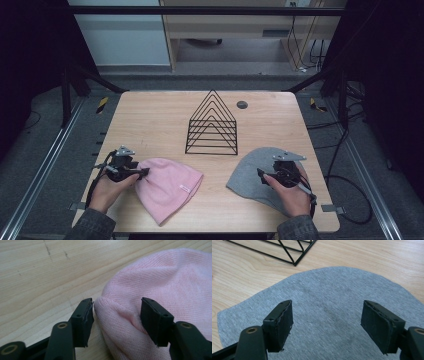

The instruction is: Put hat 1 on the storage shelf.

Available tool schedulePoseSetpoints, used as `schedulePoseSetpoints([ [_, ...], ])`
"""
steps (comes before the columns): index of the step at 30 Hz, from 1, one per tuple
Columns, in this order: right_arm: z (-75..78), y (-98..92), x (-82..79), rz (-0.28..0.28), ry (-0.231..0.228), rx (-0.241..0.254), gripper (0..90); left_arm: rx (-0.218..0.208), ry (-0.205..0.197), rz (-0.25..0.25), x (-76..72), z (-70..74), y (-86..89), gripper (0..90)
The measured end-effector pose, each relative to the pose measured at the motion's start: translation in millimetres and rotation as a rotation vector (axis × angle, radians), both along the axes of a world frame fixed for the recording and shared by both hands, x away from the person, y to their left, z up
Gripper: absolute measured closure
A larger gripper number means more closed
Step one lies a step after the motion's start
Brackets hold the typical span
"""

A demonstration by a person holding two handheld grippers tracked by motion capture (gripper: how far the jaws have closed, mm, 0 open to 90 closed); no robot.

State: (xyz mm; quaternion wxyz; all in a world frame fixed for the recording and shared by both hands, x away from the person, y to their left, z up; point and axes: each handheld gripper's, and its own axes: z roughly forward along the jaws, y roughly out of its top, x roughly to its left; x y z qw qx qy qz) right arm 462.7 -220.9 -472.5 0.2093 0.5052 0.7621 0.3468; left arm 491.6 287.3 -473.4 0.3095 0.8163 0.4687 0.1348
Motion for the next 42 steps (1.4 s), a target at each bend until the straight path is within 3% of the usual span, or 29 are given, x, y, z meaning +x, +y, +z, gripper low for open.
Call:
schedulePoseSetpoints([
  [8, -0.8, 1.1, 0.4, 0.008, 0.002, -0.009, 25.2, -0.027, 0.053, -0.001, 5.3, -7.7, 1.5, 50.4],
  [15, -0.3, 0.7, -0.1, -0.001, -0.001, -0.004, 25.4, -0.079, 0.095, -0.015, 8.1, -10.0, 5.6, 65.6],
  [25, 0.0, 2.1, -0.1, 0.002, -0.006, -0.006, 25.8, -0.038, 0.055, -0.037, 7.6, -5.8, -6.7, 75.2],
  [27, 0.8, 2.3, -0.4, 0.006, -0.011, -0.004, 25.8, 0.003, -0.018, -0.060, 5.8, 3.5, -11.9, 75.9],
  [28, 0.8, 2.3, -0.4, 0.006, -0.011, -0.004, 25.8, 0.003, -0.018, -0.060, 5.8, 3.5, -11.9, 76.1],
  [30, 1.4, 2.5, -0.8, 0.004, -0.013, -0.002, 25.9, 0.008, -0.064, -0.070, 3.5, 9.3, -15.3, 76.2],
  [31, 2.2, 2.3, -1.0, 0.004, -0.019, -0.002, 25.9, 0.017, -0.120, -0.093, -0.4, 20.5, -20.3, 76.3],
  [32, 2.2, 2.3, -1.0, 0.004, -0.019, -0.002, 25.9, 0.017, -0.120, -0.093, -0.4, 20.5, -20.3, 76.3],
  [33, 3.2, 2.2, -1.3, 0.009, -0.029, 0.001, 25.9, 0.014, -0.145, -0.102, -2.0, 24.9, -22.5, 76.3],
  [36, 6.4, 3.2, -3.9, 0.013, -0.048, 0.013, 26.0, 0.036, -0.245, -0.132, -9.9, 48.4, -29.9, 76.3],
  [37, 7.7, 4.4, -5.1, 0.016, -0.056, 0.017, 26.0, 0.053, -0.298, -0.151, -15.1, 63.8, -33.5, 76.3],
  [39, 9.3, 5.4, -6.3, 0.025, -0.069, 0.019, 26.0, 0.050, -0.318, -0.160, -17.2, 71.1, -34.9, 76.3],
  [41, 16.9, 11.4, -10.2, 0.039, -0.113, 0.030, 23.8, 0.067, -0.365, -0.207, -21.7, 90.6, -41.0, 76.3],
  [42, 20.4, 13.8, -11.3, 0.047, -0.130, 0.030, 23.9, 0.067, -0.365, -0.207, -21.7, 90.6, -41.0, 76.2],
])
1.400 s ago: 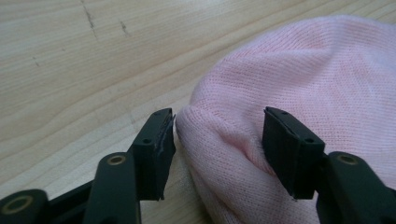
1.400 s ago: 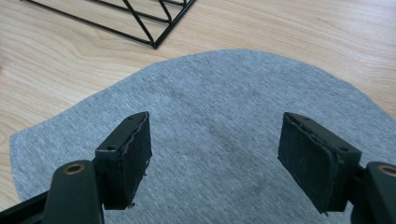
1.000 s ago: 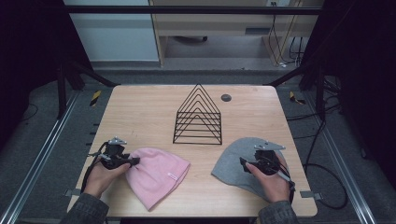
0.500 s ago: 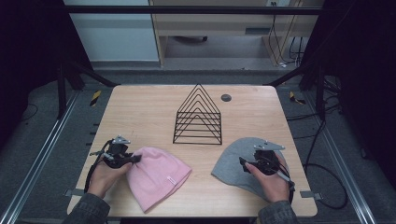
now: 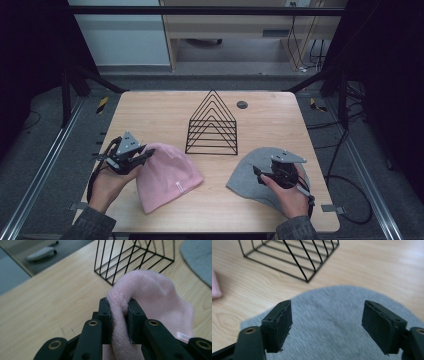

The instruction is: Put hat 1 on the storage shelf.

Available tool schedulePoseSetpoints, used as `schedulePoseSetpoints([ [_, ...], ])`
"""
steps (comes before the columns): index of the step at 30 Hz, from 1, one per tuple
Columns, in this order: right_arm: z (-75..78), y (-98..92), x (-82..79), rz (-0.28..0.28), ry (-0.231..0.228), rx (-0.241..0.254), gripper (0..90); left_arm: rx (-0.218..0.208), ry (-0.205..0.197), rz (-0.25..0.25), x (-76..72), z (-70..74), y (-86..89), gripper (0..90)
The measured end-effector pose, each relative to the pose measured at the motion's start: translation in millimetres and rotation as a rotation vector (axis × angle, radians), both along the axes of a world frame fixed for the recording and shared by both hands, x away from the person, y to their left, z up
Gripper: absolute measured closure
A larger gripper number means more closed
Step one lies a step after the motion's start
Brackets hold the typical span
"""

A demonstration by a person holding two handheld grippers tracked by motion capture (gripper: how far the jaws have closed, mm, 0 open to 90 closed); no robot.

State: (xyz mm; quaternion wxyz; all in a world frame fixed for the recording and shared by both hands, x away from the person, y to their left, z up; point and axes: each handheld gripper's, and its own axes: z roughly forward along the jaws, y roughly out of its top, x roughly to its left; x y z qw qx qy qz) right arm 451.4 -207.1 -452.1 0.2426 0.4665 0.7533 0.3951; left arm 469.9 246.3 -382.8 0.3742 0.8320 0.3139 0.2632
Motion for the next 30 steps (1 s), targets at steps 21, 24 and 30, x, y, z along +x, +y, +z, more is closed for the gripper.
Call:
schedulePoseSetpoints([
  [21, 49.7, 116.1, -16.6, 0.425, -0.107, -0.026, 31.5, 0.000, -0.120, -0.165, -2.8, 95.8, -7.5, 75.3],
  [24, 53.4, 133.1, -9.7, 0.489, -0.089, -0.004, 33.2, -0.025, -0.119, -0.170, 0.0, 104.9, -3.6, 75.3],
  [30, 64.8, 159.6, 14.7, 0.570, -0.054, 0.013, 39.5, -0.044, -0.130, -0.179, 2.8, 117.2, 1.1, 75.0],
])
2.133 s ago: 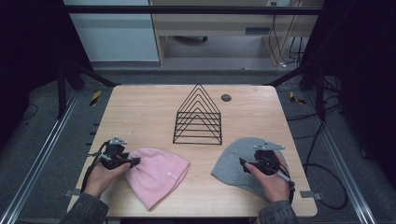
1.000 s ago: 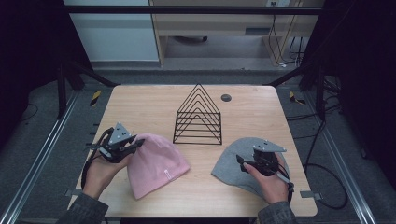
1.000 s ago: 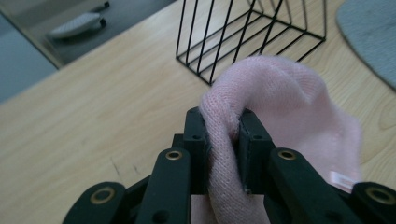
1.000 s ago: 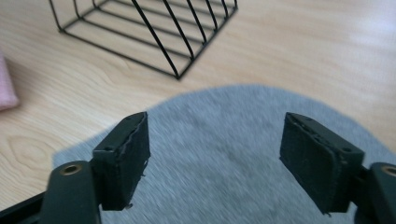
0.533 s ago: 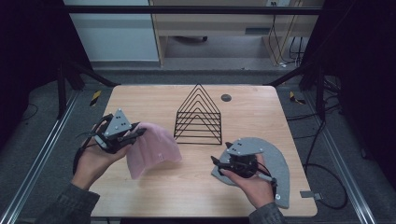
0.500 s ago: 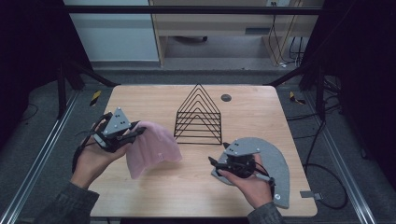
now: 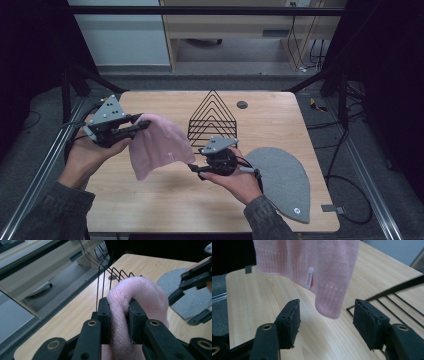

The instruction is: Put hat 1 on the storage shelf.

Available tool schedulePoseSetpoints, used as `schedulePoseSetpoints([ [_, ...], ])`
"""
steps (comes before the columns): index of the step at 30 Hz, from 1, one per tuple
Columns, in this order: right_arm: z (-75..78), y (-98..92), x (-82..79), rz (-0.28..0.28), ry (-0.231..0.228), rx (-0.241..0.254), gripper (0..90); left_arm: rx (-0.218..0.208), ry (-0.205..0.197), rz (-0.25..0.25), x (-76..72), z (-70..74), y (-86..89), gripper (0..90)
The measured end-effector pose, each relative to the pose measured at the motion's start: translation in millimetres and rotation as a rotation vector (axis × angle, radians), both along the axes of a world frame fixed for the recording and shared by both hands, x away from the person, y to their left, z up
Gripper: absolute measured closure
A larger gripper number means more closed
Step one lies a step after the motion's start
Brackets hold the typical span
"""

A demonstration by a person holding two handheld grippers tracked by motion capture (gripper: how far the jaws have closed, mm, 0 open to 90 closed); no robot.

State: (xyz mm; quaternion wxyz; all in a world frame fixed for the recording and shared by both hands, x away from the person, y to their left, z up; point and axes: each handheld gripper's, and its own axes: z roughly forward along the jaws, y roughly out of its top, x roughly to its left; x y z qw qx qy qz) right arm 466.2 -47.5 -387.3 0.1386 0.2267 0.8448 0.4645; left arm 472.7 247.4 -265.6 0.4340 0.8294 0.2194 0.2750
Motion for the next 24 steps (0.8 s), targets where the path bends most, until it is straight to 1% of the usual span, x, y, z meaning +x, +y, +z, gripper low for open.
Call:
schedulePoseSetpoints([
  [1, 1.4, 4.0, 3.5, 0.011, -0.001, -0.013, 39.2, -0.006, 0.005, -0.003, 1.9, 1.8, 1.4, 75.0],
  [2, 1.4, 4.0, 3.5, 0.011, -0.001, -0.013, 39.2, -0.006, 0.005, -0.003, 1.9, 1.8, 1.4, 75.0],
  [3, 3.7, 11.4, 9.8, 0.024, 0.000, -0.035, 38.0, -0.004, 0.005, -0.001, 2.5, 2.3, 1.7, 75.0],
  [4, 4.6, 13.8, 12.1, 0.027, -0.001, -0.041, 37.3, -0.006, 0.005, -0.002, 3.0, 2.7, 1.7, 75.0],
  [6, 5.5, 16.6, 15.9, 0.031, 0.011, -0.039, 37.0, -0.004, 0.004, -0.003, 3.6, 3.7, 1.6, 75.0],
  [8, 3.9, 18.5, 19.5, 0.030, 0.029, -0.051, 35.1, -0.009, 0.007, -0.007, 4.1, 4.8, 1.0, 75.0],
  [9, 2.5, 18.8, 21.5, 0.032, 0.040, -0.050, 35.2, -0.007, 0.005, -0.008, 4.6, 5.6, 0.7, 75.0],
  [10, 1.0, 19.3, 23.6, 0.034, 0.048, -0.049, 37.2, -0.007, 0.005, -0.007, 4.9, 6.4, 0.3, 75.0],
  [11, -0.3, 19.8, 25.6, 0.037, 0.056, -0.055, 41.2, -0.011, 0.005, -0.010, 5.6, 7.5, 0.1, 75.0],
  [14, -1.8, 21.0, 31.3, 0.044, 0.056, -0.065, 50.9, -0.020, -0.001, -0.007, 8.0, 12.0, -0.1, 75.0],
  [15, -0.5, 20.8, 32.8, 0.046, 0.053, -0.057, 54.7, -0.023, -0.006, -0.005, 9.2, 13.9, -0.5, 75.0],
  [17, 5.4, 18.9, 35.4, 0.052, 0.047, -0.034, 63.4, -0.036, -0.008, -0.008, 12.7, 18.9, -1.1, 75.0],
  [18, 9.3, 17.7, 36.7, 0.057, 0.046, -0.027, 68.0, -0.041, -0.011, -0.005, 15.0, 22.0, -1.6, 74.9],
  [20, 17.7, 14.4, 39.2, 0.061, 0.031, -0.020, 74.8, -0.046, -0.016, -0.001, 21.0, 29.7, -2.6, 74.9],
  [22, 27.0, 9.5, 42.0, 0.067, 0.022, -0.004, 79.7, -0.064, -0.020, -0.001, 27.7, 38.2, -4.6, 74.9],
  [24, 36.4, 3.3, 45.7, 0.064, 0.013, 0.009, 82.1, -0.071, -0.031, -0.006, 34.5, 47.5, -7.5, 74.9],
])
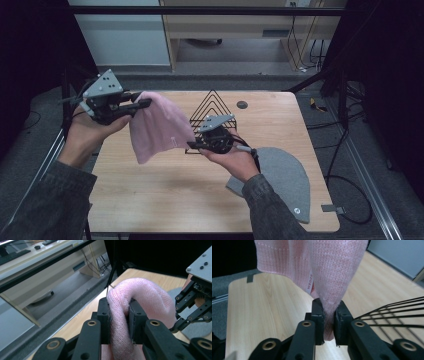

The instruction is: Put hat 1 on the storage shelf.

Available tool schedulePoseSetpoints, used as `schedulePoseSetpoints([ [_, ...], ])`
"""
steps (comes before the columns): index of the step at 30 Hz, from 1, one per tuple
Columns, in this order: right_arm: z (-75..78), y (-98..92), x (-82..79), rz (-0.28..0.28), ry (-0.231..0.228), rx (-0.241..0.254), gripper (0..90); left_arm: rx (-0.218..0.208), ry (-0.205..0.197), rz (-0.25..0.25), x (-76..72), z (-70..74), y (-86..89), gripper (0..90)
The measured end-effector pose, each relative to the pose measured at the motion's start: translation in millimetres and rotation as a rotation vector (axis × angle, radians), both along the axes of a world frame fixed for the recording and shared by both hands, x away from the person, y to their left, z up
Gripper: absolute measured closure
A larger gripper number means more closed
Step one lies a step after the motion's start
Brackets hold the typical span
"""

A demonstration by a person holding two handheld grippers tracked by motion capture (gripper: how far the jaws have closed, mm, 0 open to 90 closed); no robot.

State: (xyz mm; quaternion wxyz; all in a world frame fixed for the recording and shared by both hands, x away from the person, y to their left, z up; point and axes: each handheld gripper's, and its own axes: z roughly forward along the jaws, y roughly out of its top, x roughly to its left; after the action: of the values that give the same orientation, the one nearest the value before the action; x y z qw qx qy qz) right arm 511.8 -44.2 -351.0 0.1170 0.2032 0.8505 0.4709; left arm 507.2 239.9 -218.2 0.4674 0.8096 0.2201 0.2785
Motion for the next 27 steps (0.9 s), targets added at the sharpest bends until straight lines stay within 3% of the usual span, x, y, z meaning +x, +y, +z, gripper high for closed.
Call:
schedulePoseSetpoints([
  [5, 22.4, -16.1, 12.7, -0.024, -0.022, 0.022, 82.8, -0.031, -0.021, -0.011, 19.4, 15.0, -10.1, 74.6],
  [11, 38.2, -31.5, 30.1, -0.064, -0.052, 0.032, 82.8, -0.054, -0.049, -0.010, 41.4, 21.3, -20.1, 74.3],
  [21, 37.4, -44.4, 47.8, -0.122, -0.062, 0.023, 82.8, -0.028, -0.067, -0.020, 57.2, 21.4, -39.3, 74.3],
  [27, 40.3, -49.5, 52.9, -0.139, -0.074, 0.022, 82.7, -0.035, -0.079, -0.021, 62.1, 26.0, -46.4, 74.2],
])
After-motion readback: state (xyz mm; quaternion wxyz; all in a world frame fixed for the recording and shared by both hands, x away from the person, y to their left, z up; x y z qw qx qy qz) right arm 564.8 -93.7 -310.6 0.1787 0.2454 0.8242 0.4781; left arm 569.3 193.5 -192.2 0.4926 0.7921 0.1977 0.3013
